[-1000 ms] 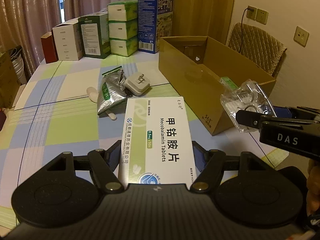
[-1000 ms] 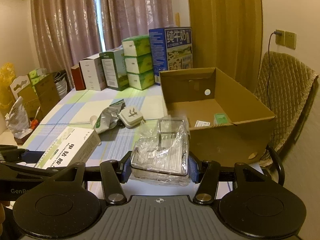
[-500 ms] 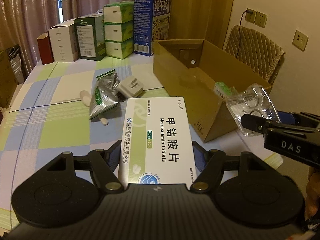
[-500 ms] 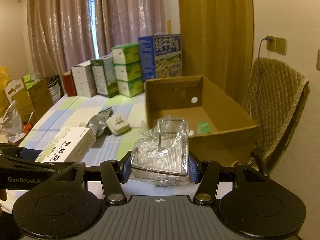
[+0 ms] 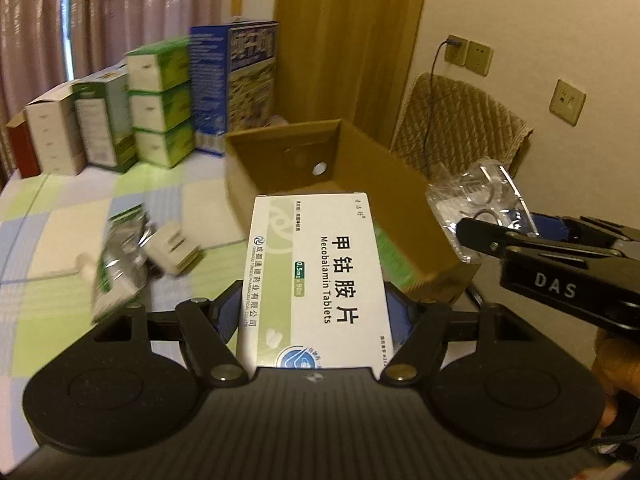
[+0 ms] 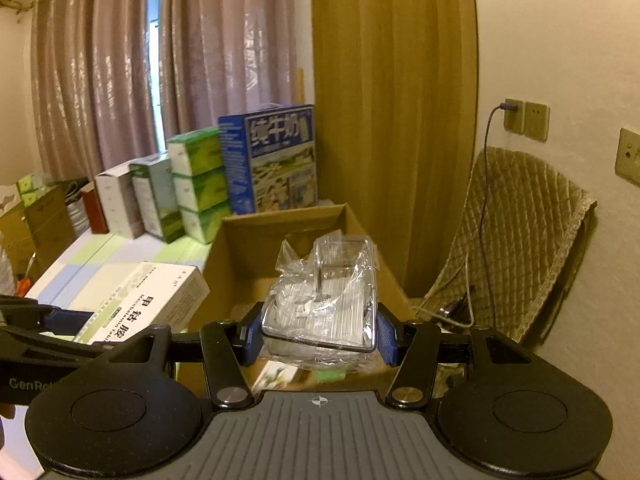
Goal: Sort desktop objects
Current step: 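Carry the wrapped rack and tablets box over the cardboard box with both tools, then lower both items into the cardboard box and open both tools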
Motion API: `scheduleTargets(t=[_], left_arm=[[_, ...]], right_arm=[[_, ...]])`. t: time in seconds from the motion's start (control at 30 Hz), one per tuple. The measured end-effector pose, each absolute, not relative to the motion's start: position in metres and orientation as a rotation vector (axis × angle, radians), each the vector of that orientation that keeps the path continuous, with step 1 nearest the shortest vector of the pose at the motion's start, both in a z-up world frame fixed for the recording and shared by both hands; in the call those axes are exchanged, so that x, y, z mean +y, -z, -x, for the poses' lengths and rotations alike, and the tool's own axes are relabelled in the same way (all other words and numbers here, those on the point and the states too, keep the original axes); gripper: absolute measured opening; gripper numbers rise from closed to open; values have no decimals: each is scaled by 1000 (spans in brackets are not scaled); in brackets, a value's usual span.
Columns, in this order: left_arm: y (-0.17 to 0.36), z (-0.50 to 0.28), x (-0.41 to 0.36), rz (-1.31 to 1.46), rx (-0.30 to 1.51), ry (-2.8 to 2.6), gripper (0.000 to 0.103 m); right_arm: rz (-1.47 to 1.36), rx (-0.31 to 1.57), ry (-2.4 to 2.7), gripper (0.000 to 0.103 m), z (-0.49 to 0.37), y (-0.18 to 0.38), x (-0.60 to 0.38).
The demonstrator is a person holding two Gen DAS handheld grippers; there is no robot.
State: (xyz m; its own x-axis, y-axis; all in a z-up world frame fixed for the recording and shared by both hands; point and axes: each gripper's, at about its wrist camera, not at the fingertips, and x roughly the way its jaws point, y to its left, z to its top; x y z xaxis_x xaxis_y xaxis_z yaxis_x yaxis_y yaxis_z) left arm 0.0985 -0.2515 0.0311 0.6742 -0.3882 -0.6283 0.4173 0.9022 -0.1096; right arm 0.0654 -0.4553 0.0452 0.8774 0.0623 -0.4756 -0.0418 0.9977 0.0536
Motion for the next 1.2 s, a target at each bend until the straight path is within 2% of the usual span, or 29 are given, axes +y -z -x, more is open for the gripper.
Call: scheduleTargets(t=[0.27,0.63,0.67,1.2], left_arm=[[-28,-152,-294,-48,703,487,67],[5,-195,-317,-102,762,501,68],[7,-197,-317,-104,766,498,71],[-22,-176,-257,-43,684,420,73]], right_arm=[[-42,540,-43,52,-114,-32,-484],[-48,598,-37,52,-138,-4,-493],[-49,600,-38,52,-138,-3,-493],[-92,618,-81,52,-148,-1,-477]])
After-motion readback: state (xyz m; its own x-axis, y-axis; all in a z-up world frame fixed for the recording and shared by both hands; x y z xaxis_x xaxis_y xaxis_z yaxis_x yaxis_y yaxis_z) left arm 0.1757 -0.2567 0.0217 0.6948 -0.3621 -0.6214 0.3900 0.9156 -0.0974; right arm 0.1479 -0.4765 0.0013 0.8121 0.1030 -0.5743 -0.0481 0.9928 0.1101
